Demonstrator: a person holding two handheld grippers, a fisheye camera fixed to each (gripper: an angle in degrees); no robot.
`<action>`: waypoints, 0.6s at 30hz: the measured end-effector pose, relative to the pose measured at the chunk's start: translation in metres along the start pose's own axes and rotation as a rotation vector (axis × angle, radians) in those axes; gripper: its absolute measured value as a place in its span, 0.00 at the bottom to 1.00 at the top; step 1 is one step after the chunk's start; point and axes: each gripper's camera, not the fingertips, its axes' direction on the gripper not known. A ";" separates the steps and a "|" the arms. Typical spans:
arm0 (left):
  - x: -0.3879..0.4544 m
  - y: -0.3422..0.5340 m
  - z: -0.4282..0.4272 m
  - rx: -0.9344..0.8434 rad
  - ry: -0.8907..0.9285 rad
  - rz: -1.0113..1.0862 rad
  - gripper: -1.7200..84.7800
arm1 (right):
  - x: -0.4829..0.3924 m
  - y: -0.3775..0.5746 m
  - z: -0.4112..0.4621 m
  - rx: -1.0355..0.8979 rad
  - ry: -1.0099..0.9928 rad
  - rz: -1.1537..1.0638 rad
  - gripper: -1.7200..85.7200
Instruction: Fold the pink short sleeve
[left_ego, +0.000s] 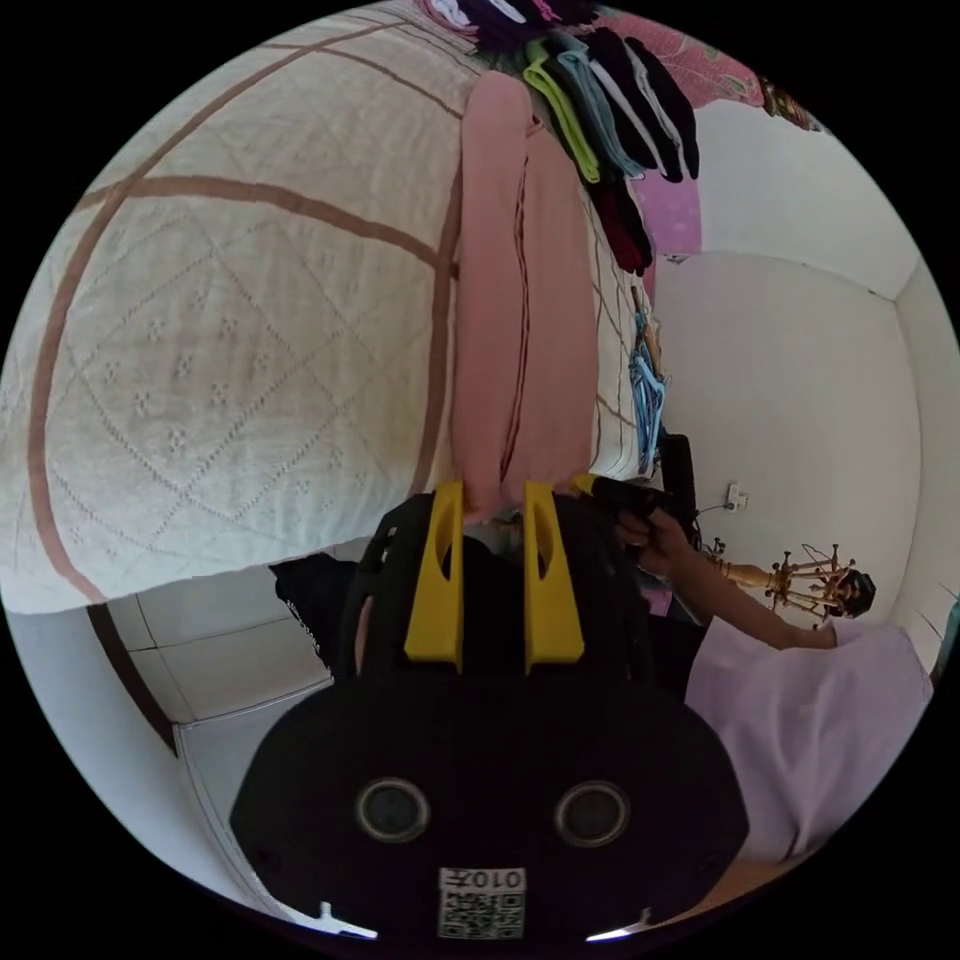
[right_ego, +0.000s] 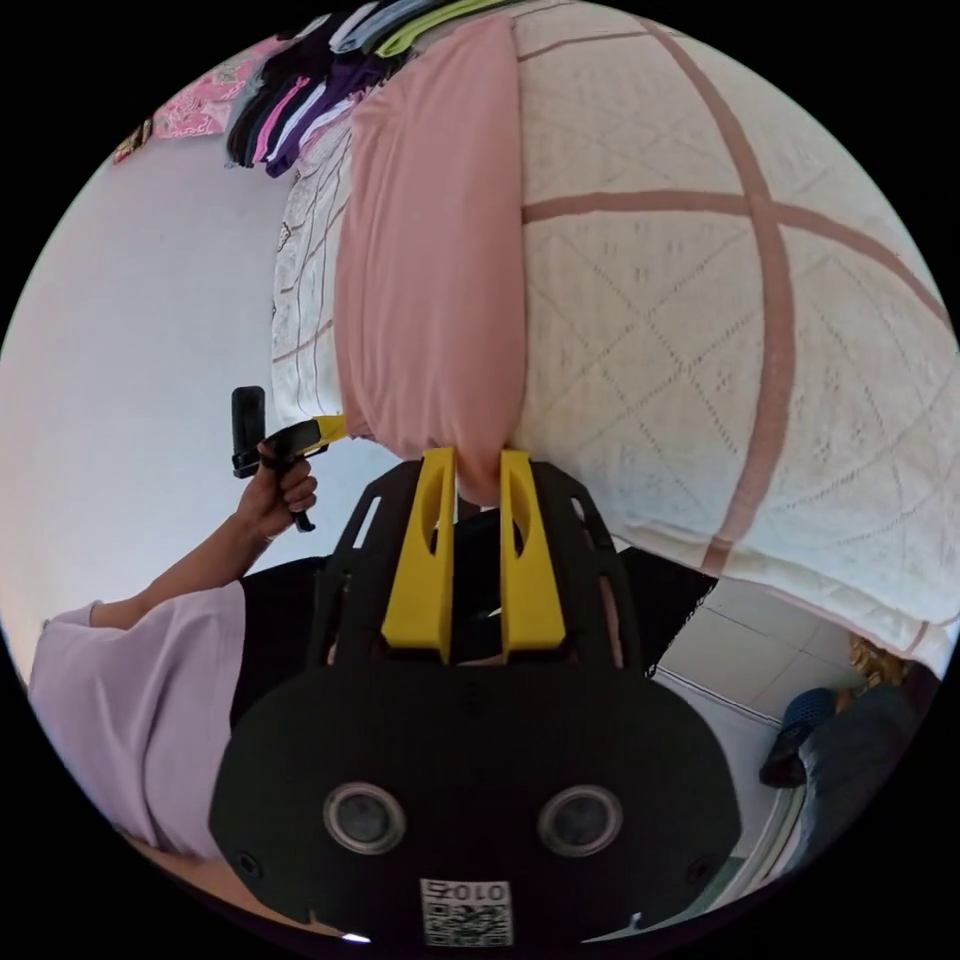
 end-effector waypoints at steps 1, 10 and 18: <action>0.002 -0.003 -0.005 -0.017 -0.018 0.010 0.13 | 0.005 0.000 0.000 0.001 -0.018 0.009 0.12; 0.001 -0.024 -0.029 -0.060 -0.015 0.012 0.12 | 0.047 0.005 -0.014 0.023 -0.086 0.006 0.12; 0.003 -0.046 -0.045 -0.104 -0.023 0.027 0.09 | 0.053 0.005 -0.007 -0.026 -0.065 -0.061 0.08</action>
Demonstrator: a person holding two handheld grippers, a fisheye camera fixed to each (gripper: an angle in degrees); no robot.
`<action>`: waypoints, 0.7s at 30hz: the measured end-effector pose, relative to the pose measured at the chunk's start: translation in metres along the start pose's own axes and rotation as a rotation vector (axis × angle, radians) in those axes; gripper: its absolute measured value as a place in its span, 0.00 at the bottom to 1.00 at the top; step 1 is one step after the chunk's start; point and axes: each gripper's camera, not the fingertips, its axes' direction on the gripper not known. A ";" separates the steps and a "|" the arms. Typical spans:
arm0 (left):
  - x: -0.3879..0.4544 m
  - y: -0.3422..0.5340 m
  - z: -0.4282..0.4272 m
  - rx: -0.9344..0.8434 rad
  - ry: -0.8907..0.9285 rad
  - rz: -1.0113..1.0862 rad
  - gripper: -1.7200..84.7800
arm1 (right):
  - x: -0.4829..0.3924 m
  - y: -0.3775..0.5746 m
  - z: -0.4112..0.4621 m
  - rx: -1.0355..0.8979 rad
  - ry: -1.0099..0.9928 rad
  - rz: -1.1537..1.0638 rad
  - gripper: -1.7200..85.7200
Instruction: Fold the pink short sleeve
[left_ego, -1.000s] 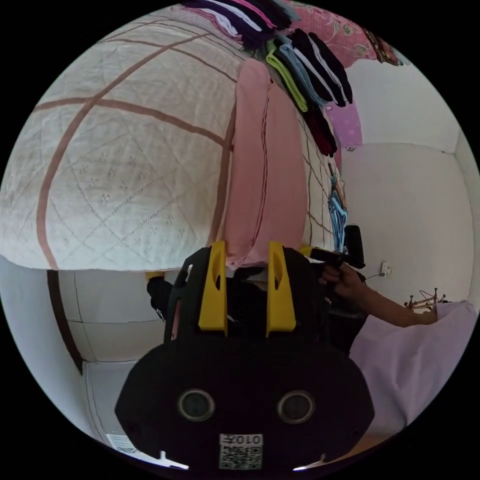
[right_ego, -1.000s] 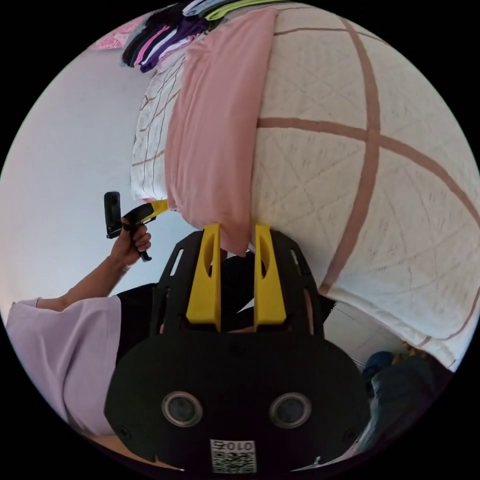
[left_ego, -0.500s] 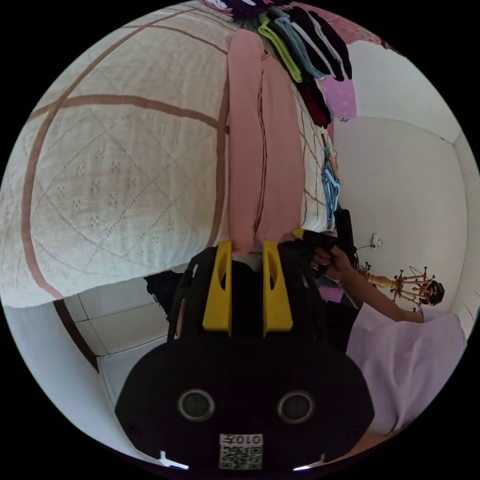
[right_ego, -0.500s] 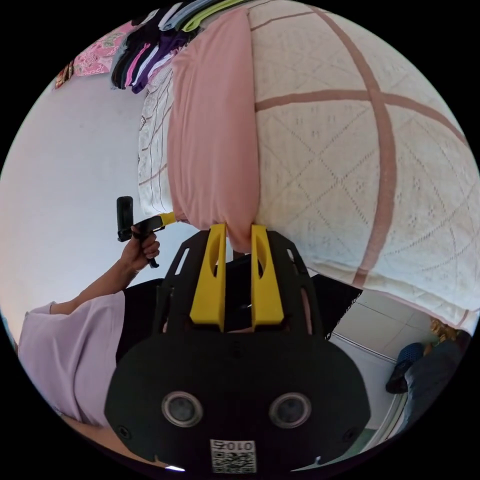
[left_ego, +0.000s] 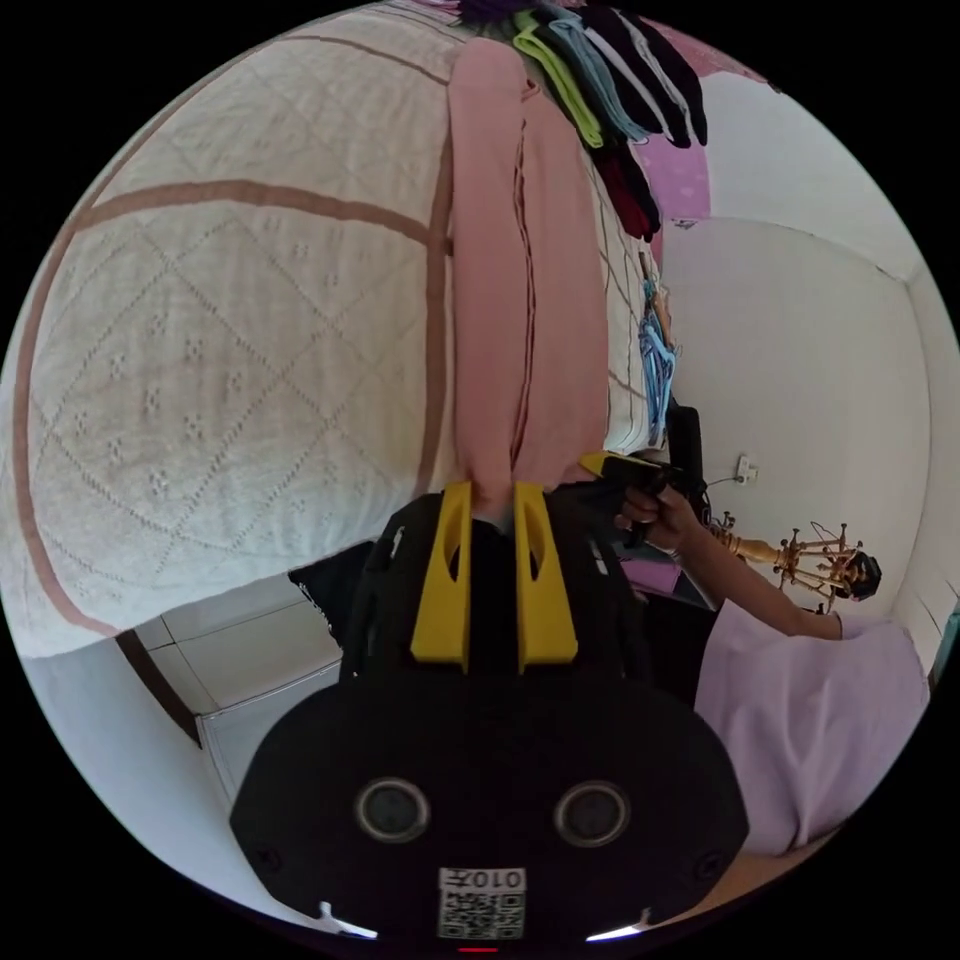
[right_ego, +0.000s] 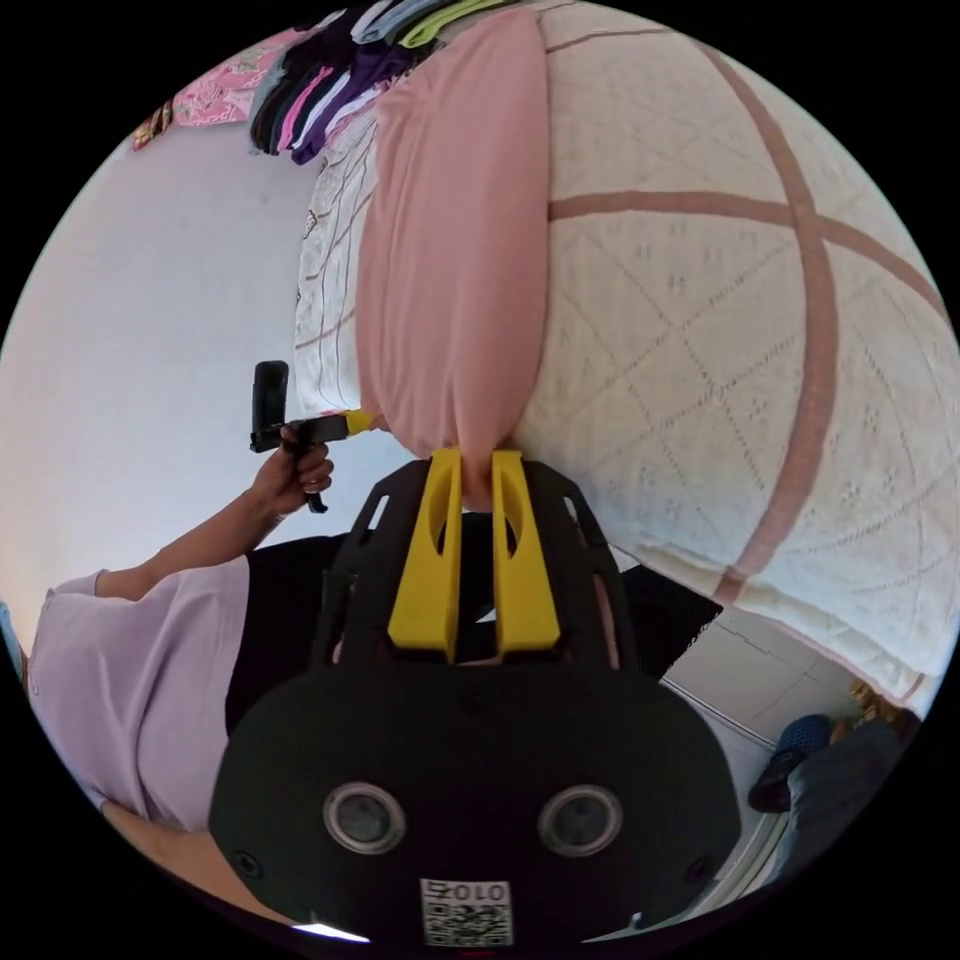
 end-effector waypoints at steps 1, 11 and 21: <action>-0.001 -0.001 -0.004 0.002 -0.006 -0.004 0.08 | 0.006 0.004 -0.002 0.007 -0.013 0.011 0.07; 0.014 -0.013 -0.056 -0.020 0.182 0.085 0.05 | 0.015 0.024 -0.048 0.000 -0.114 -0.049 0.04; 0.058 -0.010 -0.115 -0.040 0.328 0.170 0.04 | -0.023 0.073 -0.116 0.001 -0.158 -0.141 0.04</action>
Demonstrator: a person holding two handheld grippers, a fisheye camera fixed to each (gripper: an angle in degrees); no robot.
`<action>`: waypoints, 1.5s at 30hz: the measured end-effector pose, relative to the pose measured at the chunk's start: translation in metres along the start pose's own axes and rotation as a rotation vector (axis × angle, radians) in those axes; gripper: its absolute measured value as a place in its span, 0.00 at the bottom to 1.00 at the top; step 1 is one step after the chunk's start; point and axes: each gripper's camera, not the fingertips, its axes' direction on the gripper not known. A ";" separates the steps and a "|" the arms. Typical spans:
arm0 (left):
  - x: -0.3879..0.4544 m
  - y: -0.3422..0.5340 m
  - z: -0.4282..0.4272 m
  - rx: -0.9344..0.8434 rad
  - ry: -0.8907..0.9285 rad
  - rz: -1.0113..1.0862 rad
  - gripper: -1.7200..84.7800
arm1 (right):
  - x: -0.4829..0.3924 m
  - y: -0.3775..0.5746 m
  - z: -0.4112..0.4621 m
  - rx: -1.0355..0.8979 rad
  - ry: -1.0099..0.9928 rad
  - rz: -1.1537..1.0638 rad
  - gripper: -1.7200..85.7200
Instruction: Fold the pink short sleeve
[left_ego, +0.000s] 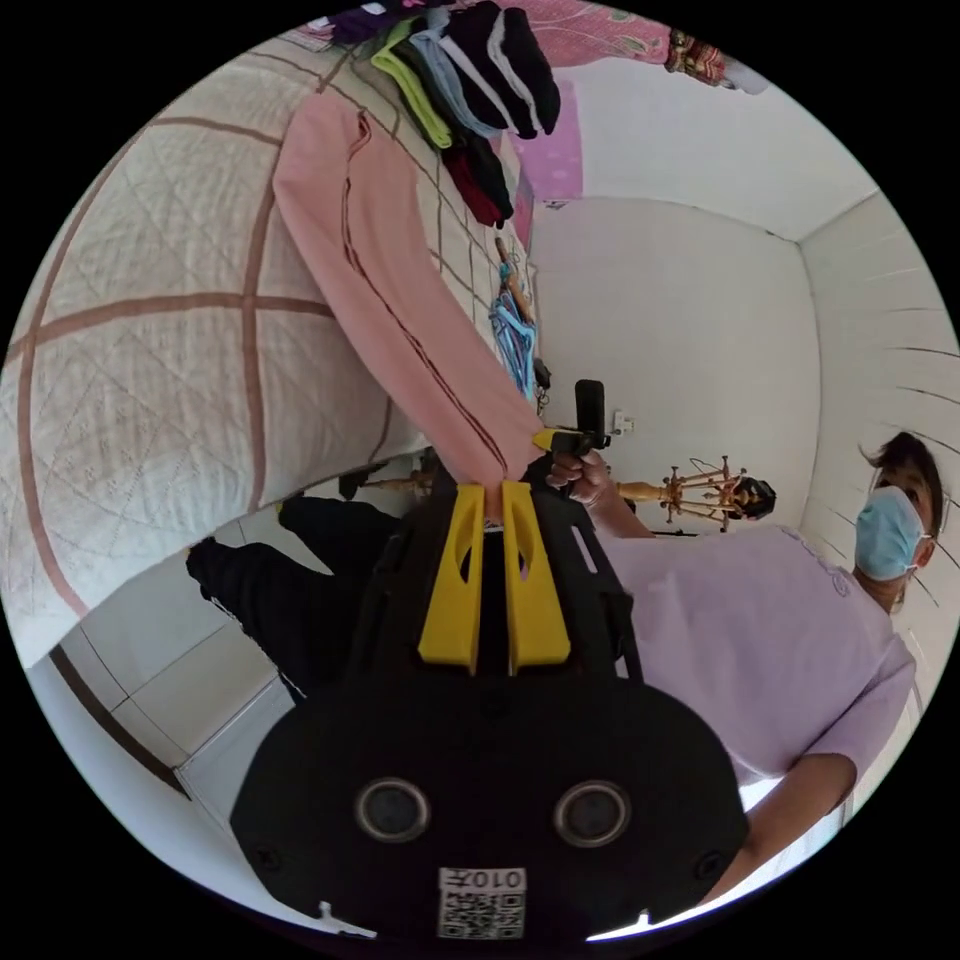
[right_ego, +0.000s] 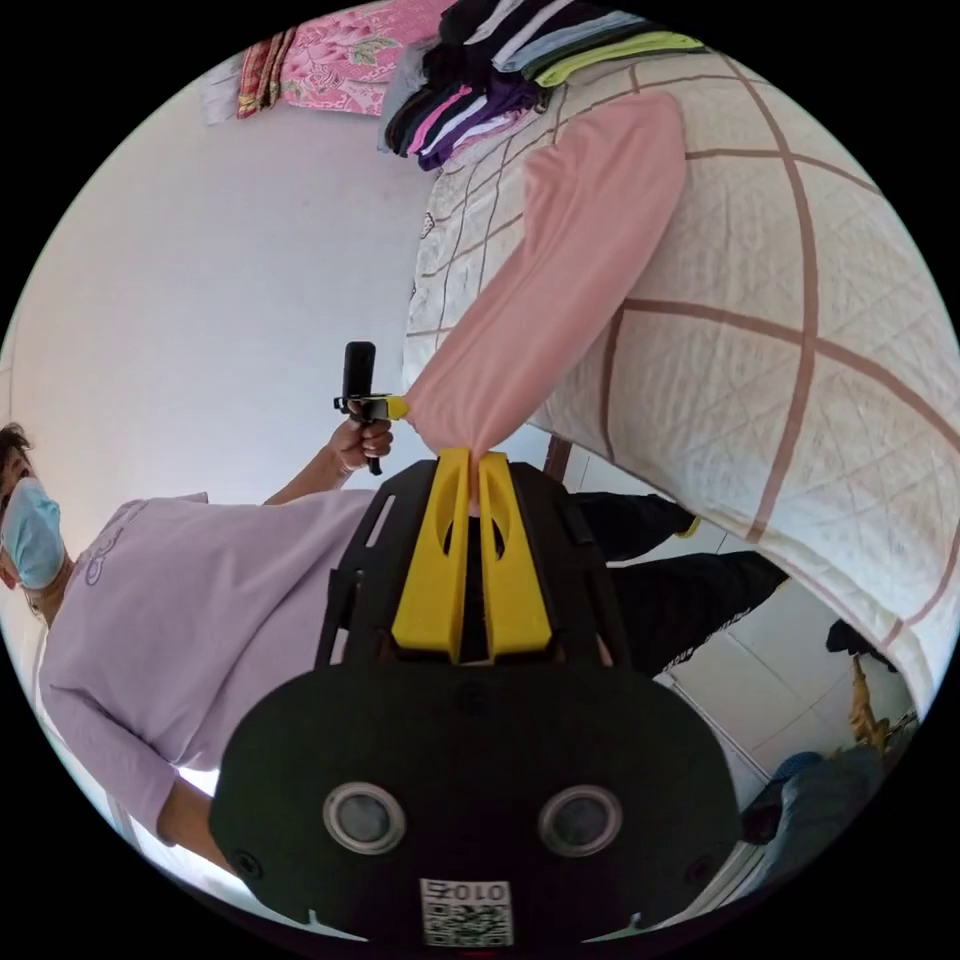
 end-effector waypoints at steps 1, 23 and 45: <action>0.007 0.004 -0.002 0.001 0.022 -0.005 0.04 | -0.004 0.011 -0.003 0.006 -0.013 0.012 0.04; 0.018 -0.129 -0.077 0.219 0.207 -0.182 0.05 | 0.025 -0.088 -0.107 0.069 -0.120 0.055 0.06; -0.029 -0.256 -0.085 0.515 0.383 -0.465 0.07 | 0.130 -0.234 -0.132 0.116 -0.404 0.319 0.12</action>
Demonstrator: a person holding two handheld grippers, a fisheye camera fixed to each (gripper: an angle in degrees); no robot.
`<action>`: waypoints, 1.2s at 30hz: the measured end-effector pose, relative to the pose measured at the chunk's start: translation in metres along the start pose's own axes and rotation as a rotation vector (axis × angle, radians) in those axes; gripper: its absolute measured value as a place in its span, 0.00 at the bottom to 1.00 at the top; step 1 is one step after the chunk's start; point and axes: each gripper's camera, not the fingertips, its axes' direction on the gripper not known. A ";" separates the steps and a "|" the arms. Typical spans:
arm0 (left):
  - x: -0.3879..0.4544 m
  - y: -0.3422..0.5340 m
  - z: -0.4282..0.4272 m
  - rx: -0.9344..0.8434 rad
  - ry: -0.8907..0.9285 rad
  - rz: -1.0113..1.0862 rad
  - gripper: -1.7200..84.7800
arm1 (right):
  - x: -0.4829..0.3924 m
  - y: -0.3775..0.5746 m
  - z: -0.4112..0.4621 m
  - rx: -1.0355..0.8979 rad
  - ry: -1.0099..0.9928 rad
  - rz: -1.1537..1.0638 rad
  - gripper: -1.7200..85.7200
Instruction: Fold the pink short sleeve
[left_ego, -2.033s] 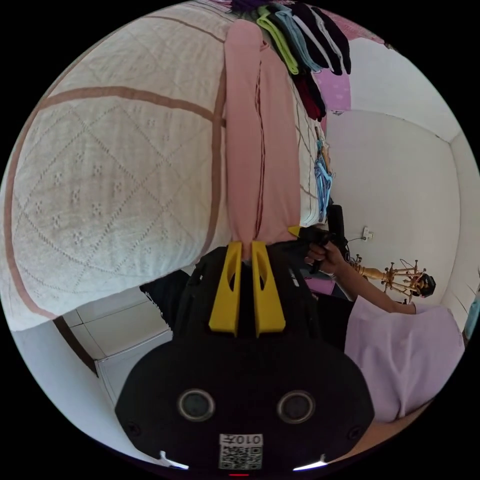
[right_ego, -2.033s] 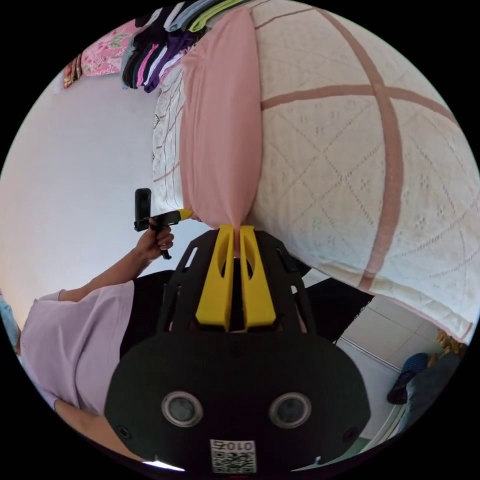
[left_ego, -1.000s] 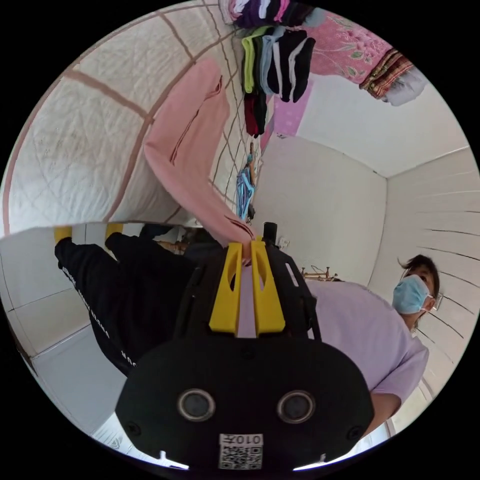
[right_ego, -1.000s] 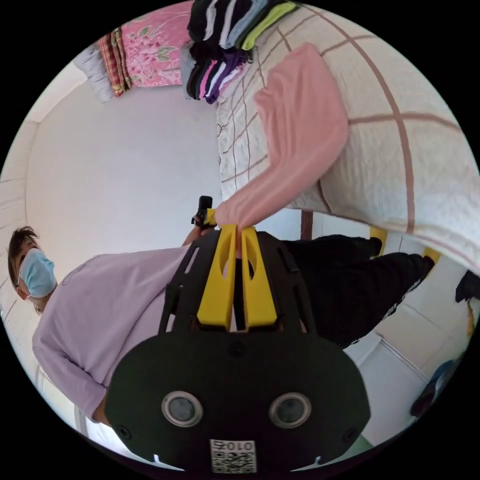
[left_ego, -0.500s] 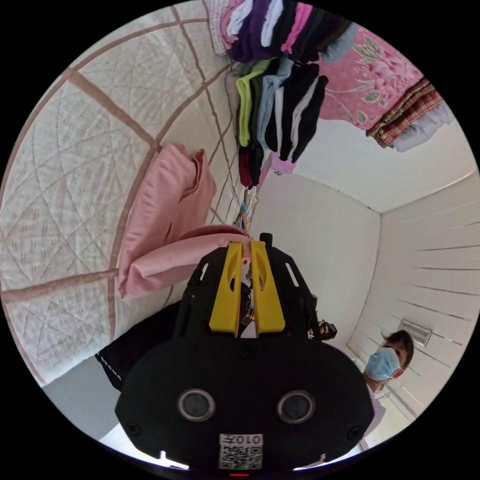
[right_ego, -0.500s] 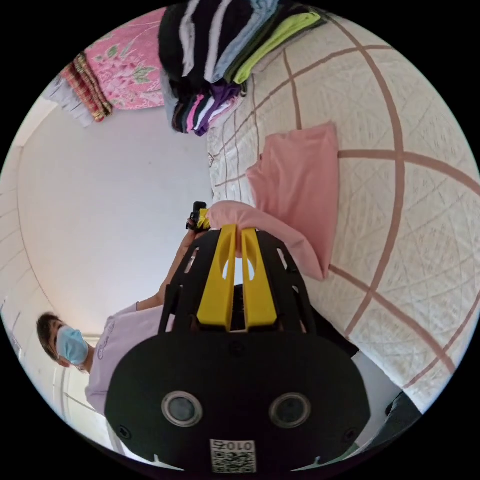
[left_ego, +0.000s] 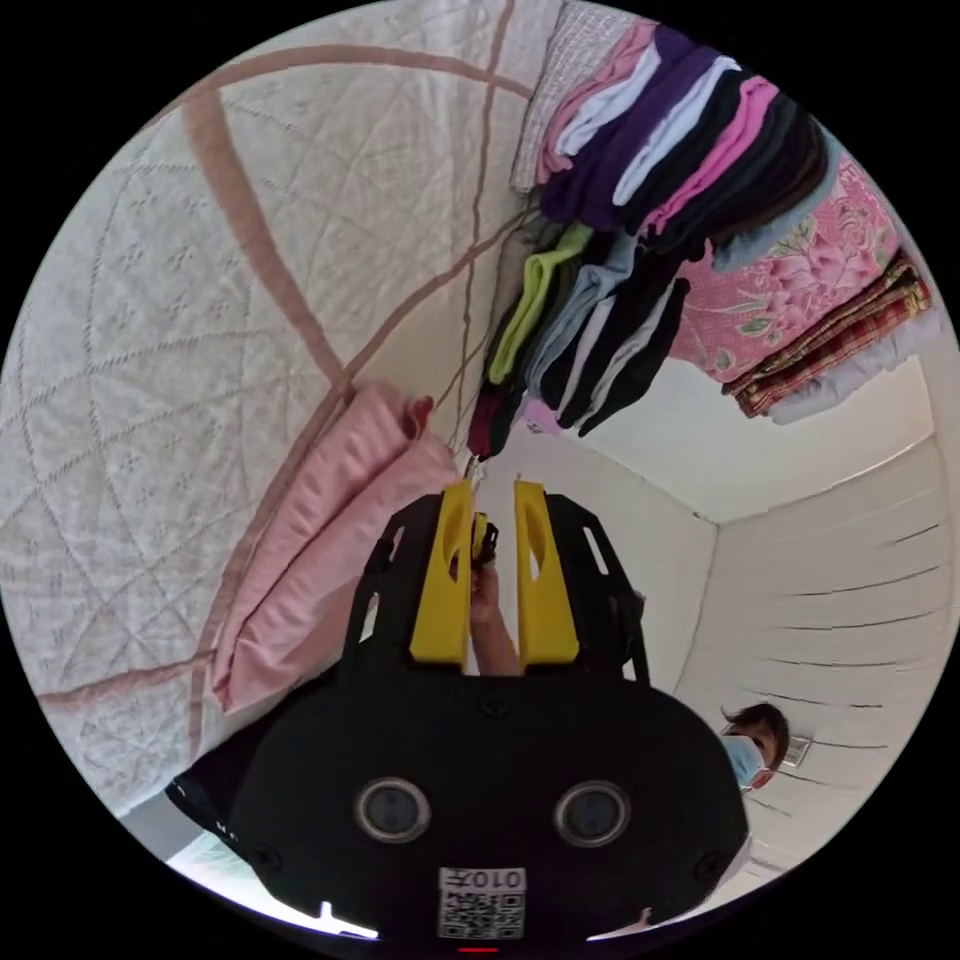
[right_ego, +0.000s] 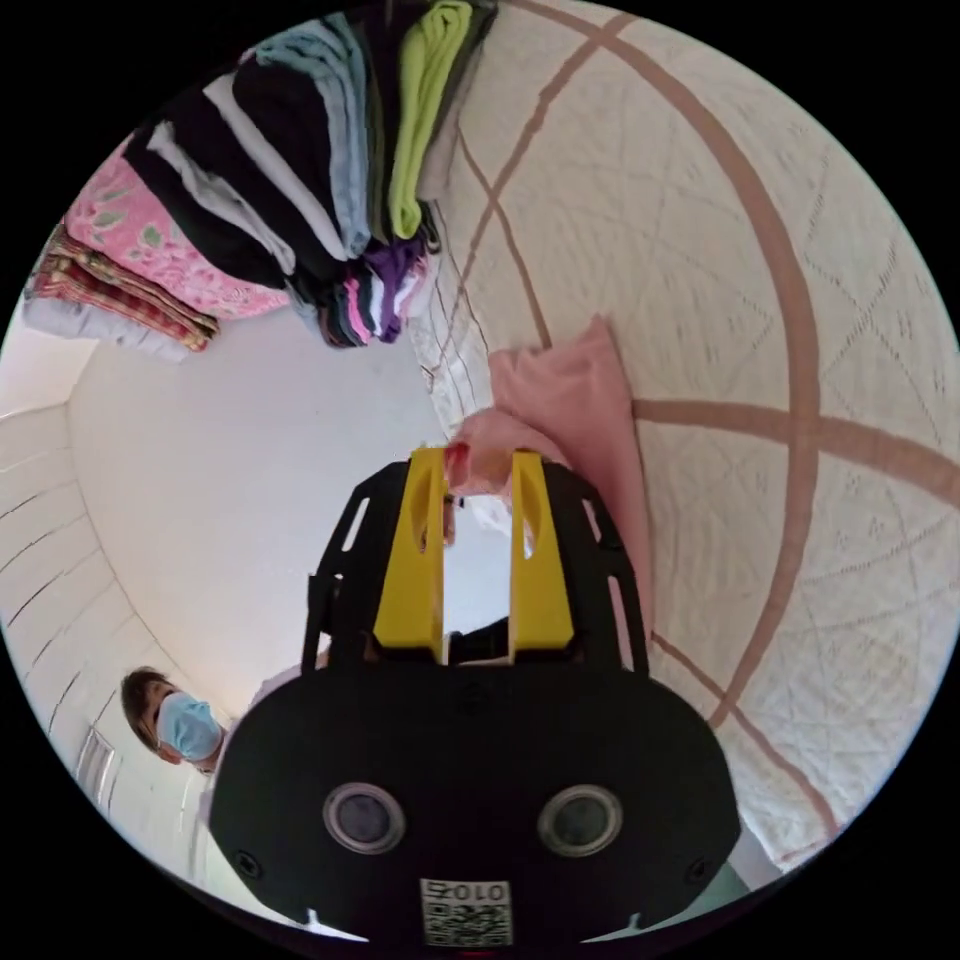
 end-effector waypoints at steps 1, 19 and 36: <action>0.004 -0.002 0.002 0.024 0.025 0.015 0.07 | 0.000 0.001 -0.003 0.047 -0.067 -0.022 0.13; 0.092 0.010 0.142 -0.474 -0.604 0.769 0.05 | -0.065 0.027 0.099 -0.128 0.504 -0.377 0.09; 0.096 0.034 0.092 -0.105 -0.794 0.672 0.12 | -0.016 0.088 0.099 -0.147 0.627 -0.202 0.14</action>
